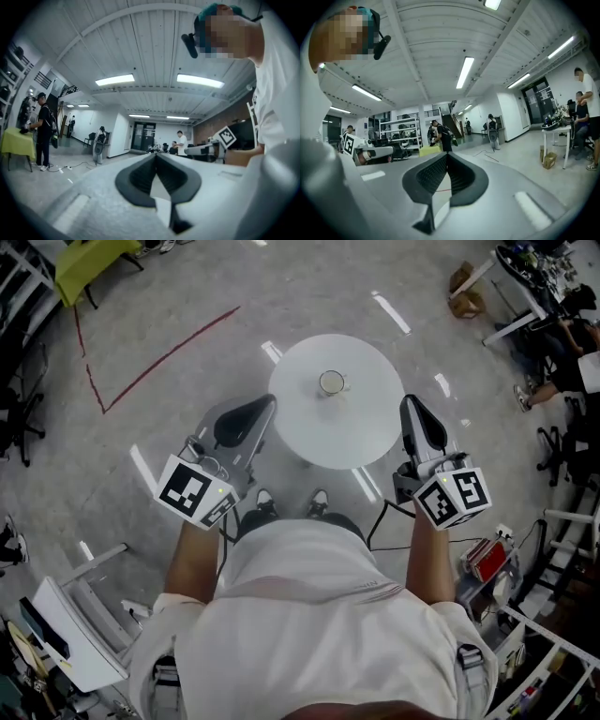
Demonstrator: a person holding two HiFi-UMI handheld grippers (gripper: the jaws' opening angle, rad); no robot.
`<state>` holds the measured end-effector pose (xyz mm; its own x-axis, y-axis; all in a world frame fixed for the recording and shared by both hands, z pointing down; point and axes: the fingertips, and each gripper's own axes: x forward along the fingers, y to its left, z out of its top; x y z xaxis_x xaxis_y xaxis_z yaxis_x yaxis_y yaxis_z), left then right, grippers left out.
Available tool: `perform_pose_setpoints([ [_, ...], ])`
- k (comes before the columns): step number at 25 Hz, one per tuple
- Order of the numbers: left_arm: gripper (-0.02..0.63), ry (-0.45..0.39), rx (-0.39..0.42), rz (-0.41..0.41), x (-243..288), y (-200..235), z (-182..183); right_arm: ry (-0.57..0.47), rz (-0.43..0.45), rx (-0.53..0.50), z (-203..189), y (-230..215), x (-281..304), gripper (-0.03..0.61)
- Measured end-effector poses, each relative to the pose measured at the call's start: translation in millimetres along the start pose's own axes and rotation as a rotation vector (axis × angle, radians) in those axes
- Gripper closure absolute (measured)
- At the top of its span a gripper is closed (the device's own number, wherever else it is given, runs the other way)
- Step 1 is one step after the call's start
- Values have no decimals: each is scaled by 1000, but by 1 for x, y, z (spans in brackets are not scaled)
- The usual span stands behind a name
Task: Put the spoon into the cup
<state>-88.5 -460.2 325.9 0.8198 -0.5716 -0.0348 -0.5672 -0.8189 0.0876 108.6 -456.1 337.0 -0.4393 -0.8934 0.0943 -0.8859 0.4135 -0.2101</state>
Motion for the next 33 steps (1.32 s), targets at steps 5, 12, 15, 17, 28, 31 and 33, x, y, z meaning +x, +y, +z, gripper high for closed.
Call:
perform_pose_setpoints([
  [5,612,-8,11,-30,6,-30,14,-63,4,-51,24,16,-39,572],
  [12,612,-20,41,-50,10,-56,31,-119,-5,-105,45,19,-67,572],
  [15,612,-27,54,-53,11,-63,35,-125,-7,-106,46,16,-71,572],
  [17,612,-26,58,-52,11,-64,35,-126,-8,-105,45,15,-70,572],
  [28,612,-26,72,-49,10,-60,37,-115,13,-102,41,16,-59,572],
  [31,612,-25,82,-49,11,-58,40,-92,28,-78,38,16,-54,572],
  [33,612,-23,90,-50,12,-58,43,-77,37,-66,35,16,-52,572],
])
